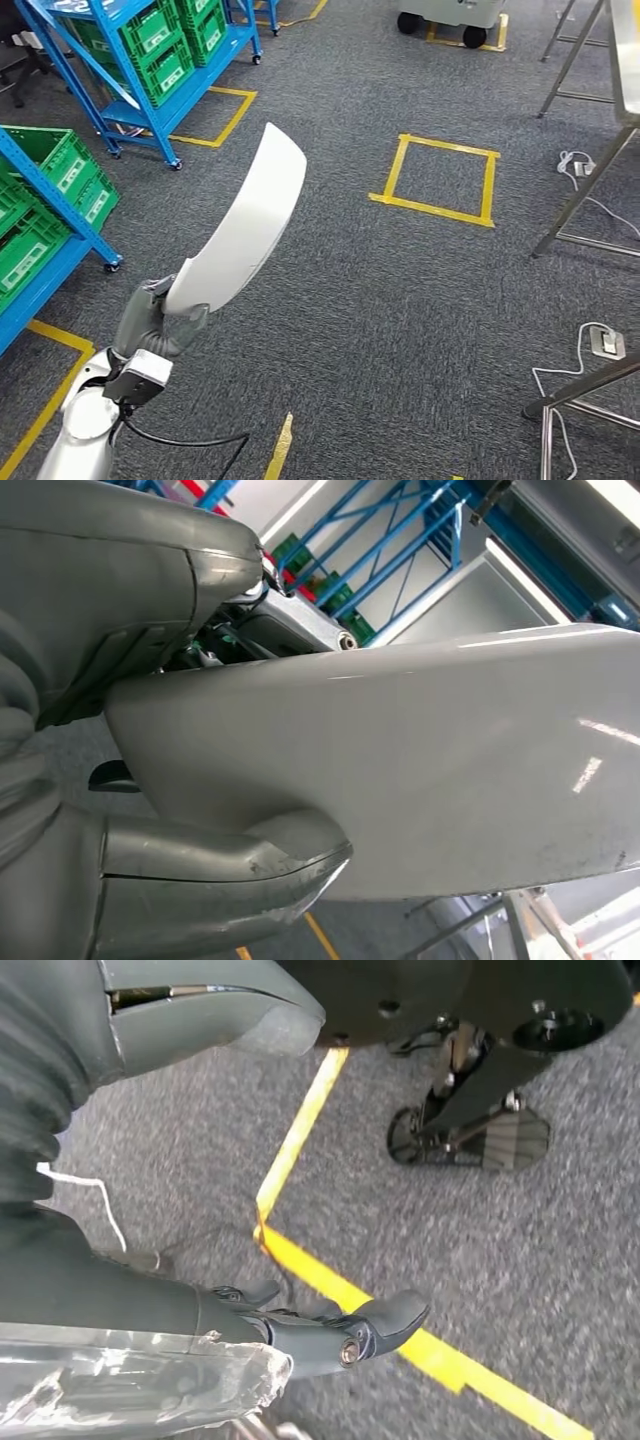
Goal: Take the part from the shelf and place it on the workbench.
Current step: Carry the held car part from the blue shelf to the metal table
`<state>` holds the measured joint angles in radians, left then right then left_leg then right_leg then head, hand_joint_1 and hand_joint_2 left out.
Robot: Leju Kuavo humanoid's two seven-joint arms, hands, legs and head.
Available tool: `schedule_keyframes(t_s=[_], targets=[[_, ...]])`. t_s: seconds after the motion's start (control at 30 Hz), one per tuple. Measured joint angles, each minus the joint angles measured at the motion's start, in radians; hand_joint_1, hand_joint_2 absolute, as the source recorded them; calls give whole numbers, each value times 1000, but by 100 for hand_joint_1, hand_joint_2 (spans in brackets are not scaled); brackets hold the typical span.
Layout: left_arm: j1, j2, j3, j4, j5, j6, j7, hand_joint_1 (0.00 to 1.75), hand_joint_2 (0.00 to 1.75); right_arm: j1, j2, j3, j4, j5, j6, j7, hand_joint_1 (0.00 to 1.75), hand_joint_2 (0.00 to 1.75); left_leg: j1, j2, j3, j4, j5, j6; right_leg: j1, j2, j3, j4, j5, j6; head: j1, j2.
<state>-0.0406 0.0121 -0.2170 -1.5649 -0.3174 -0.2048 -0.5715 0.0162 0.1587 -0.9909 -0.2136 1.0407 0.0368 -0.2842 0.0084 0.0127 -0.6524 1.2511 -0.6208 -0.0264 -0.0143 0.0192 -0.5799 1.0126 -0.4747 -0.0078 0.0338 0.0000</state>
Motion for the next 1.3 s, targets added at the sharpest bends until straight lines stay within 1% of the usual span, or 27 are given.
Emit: schedule_keyframes(t_s=[0.03, 0.07, 0.13, 0.17, 0.2, 0.27, 0.3, 0.33, 0.4, 0.47, 0.5, 0.53, 0.57, 0.6, 0.67, 0.73, 0.83, 0.9, 0.93, 1.0, 1.03, 1.07, 1.1, 1.13, 1.2, 1.27, 1.3], targets=[[0, 0, 0, 2, 0, 0, 0, 175, 175, 1, 0, -1, 0, 0, 0, 0, 0, 175, 0, -2, -15, 30, -2, 2, 1, 10, 0, 0, 0, -1, 0, 0], [1, 0, 0, 4, 0, 0, 0, 175, 175, 1, 0, -2, 0, 0, 0, 0, 0, 175, 0, -4, -12, 22, 17, 5, 2, 21, 0, 0, 1, -1, 0, 0], [0, 0, 0, 6, 0, 0, 0, 175, 175, 2, 0, -3, 0, 0, 0, 0, 0, 175, -1, -20, 38, -88, 93, 18, 3, 44, 2, 0, 2, 0, 0, 0], [-1, 0, 0, 6, 0, 0, 0, 175, 175, 2, 1, -3, 0, 0, 0, 0, 0, 175, -1, -39, 67, -152, 123, 26, 5, 54, 2, 1, 2, 2, 1, 0], [-3, 1, 0, 6, 0, 0, 0, 175, 175, 1, 1, -3, 0, 0, 0, 0, 0, 175, -1, -56, 89, -204, 138, 31, 5, 62, -1, 3, 4, 5, 0, 0], [-5, 1, 0, 6, -1, 0, 0, 175, 175, 1, 2, -3, 0, 0, 0, 0, 0, 175, -3, -73, 103, -244, 137, 35, 2, 77, -12, 3, 9, 16, -1, 0], [-6, 1, 0, 6, -2, 0, 0, 175, 175, 2, 2, -3, 0, 0, 0, 0, 0, 175, -3, -66, 104, -251, 137, 35, 0, 84, -16, 0, 13, 23, -2, 0], [-7, 0, 0, 6, -3, 1, 0, 175, 175, 3, 2, -4, 0, 0, 0, 0, 0, 175, -1, -58, 105, -255, 140, 36, 0, 79, -21, 2, 12, 29, -2, 0], [-8, -2, -1, 6, -6, 2, 0, 175, 175, 4, 2, -4, 0, 0, 1, 0, 0, 175, 3, -39, 108, -266, 147, 41, 2, 42, -46, 45, -17, 38, 2, 0], [-7, -3, -1, 8, -8, 5, 1, 175, 175, 1, 2, -4, 0, 1, 1, -1, 0, 175, 3, -17, 108, -267, 148, 45, 3, -1, -105, 164, -79, 44, 6, 0], [-7, -3, -1, 10, -10, 6, 2, 175, 175, -1, 2, -4, 0, 1, 1, -1, 0, 175, 2, -5, 108, -267, 147, 45, 2, -9, -136, 227, -104, 47, 6, 0], [-7, -3, -1, 12, -12, 8, 3, 175, 175, -1, 2, -5, 0, 2, 1, -1, 0, 175, 1, 6, 107, -267, 147, 45, 2, -12, -154, 267, -113, 49, 6, 0], [-7, -3, -1, 14, -13, 9, 3, 175, 175, 0, 2, -5, 0, 3, 1, -2, 0, 175, 0, 17, 107, -266, 147, 45, 2, -14, -154, 268, -103, 50, 6, 0], [-7, -3, -1, 15, -15, 9, 3, 175, 175, 1, 2, -6, 0, 4, 1, -2, 0, 175, 0, 26, 108, -266, 146, 44, 2, -18, -134, 233, -77, 49, 6, 0], [-9, -3, -1, 16, -17, 10, 3, 175, 175, 1, 2, -7, 0, 6, 1, -3, 0, 175, -3, 41, 111, -265, 142, 39, 6, -47, -55, 90, -20, 43, 6, 0], [-12, -2, -1, 17, -17, 12, 3, 175, 175, -2, 2, -9, 0, 8, 1, -5, 0, 175, -8, 53, 113, -263, 139, 30, 11, -67, -4, 0, 1, 30, 5, 0], [-16, -2, 0, 22, -18, 18, 4, 175, 175, -3, 2, -12, 0, 14, 1, -6, 0, 175, -9, 68, 117, -263, 137, 16, 12, -49, -1, -8, 4, 13, 3, 0], [-20, 0, 1, 24, -18, 22, 4, 175, 175, -2, 2, -13, 0, 18, 1, -6, 0, 175, -6, 48, 108, -233, 108, 6, 7, -34, 0, -12, 9, 3, 1, 0], [-21, 2, 2, 26, -18, 24, 5, 175, 175, -2, 2, -13, 0, 20, 1, -6, 0, 175, -4, 30, 89, -186, 77, 2, 5, -26, 0, -14, 11, -1, -1, 0], [-22, 6, 4, 31, -22, 25, 6, 175, 175, -4, 2, -13, 0, 23, 0, -6, 0, 175, -1, 3, 30, -54, 11, -2, 6, -9, -3, -13, 13, -5, -3, 0], [-22, 8, 5, 35, -24, 25, 8, 175, 175, -4, 2, -13, 0, 25, 0, -6, 0, 175, -1, -1, 5, -1, -6, -3, 7, 1, -4, -13, 13, -6, -3, 0], [-22, 9, 5, 39, -26, 25, 9, 175, 175, -4, 2, -14, 0, 27, 0, -5, 0, 175, -1, -3, -3, 17, -1, -1, 8, 12, -5, -13, 14, -7, -3, 0], [-22, 11, 6, 41, -27, 25, 10, 175, 175, -3, 2, -14, 0, 29, 0, -5, 0, 175, -1, -5, 6, -5, 24, 2, 9, 22, -5, -12, 15, -7, -3, 0], [-23, 12, 6, 43, -27, 26, 11, 175, 175, -2, 2, -14, 0, 31, 0, -5, 0, 175, -1, -11, 32, -60, 61, 7, 10, 33, -4, -11, 15, -6, -3, 0], [-26, 14, 8, 45, -27, 26, 13, 175, 175, -3, 2, -15, 0, 33, 0, -5, 0, 175, -1, -41, 93, -188, 121, 20, 11, 52, -5, -9, 17, -2, -3, 0], [-30, 16, 10, 46, -27, 26, 14, 175, 175, -4, 2, -16, 0, 34, 0, -5, 0, 175, -3, -61, 119, -249, 132, 29, 10, 65, -13, -7, 21, 7, -3, 0], [-31, 16, 10, 47, -28, 27, 14, 175, 175, -3, 2, -17, 0, 34, 0, -5, 0, 175, -4, -58, 120, -256, 130, 31, 9, 72, -17, -8, 25, 13, -3, 0]])
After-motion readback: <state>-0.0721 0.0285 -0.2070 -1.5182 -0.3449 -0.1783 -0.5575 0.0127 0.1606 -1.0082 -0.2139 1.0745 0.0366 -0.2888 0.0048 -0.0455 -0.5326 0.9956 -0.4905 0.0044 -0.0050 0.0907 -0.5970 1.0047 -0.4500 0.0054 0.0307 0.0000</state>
